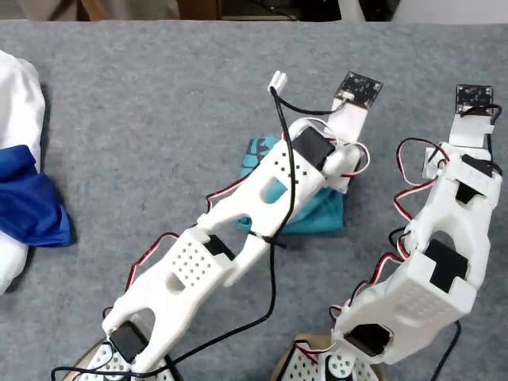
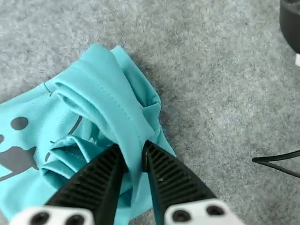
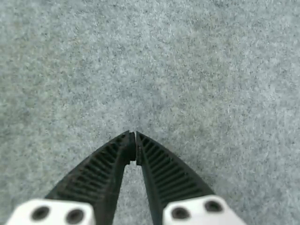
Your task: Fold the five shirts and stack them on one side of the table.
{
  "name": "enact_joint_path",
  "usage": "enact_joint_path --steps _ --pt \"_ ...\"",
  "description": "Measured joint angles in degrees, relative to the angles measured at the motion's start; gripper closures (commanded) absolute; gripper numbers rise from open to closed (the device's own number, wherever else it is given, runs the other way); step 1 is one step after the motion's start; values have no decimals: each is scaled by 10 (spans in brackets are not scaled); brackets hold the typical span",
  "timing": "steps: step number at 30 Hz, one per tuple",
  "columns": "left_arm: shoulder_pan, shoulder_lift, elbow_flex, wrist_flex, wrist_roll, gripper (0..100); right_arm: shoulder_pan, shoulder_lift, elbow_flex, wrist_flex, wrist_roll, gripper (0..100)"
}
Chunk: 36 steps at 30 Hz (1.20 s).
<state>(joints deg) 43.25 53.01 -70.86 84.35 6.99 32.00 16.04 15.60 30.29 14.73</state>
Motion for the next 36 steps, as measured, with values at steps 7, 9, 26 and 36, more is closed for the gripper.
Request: enact_joint_path --steps 7,9,26,36 --pt "11 0 0 0 1 980 0 0 0 0 0 982" --pt "13 0 0 0 13 980 0 0 0 0 0 982" --pt "-5 0 4 -23 62 795 0 0 0 0 0 982" --pt "-138 4 11 -24 84 882 0 0 0 0 0 982"
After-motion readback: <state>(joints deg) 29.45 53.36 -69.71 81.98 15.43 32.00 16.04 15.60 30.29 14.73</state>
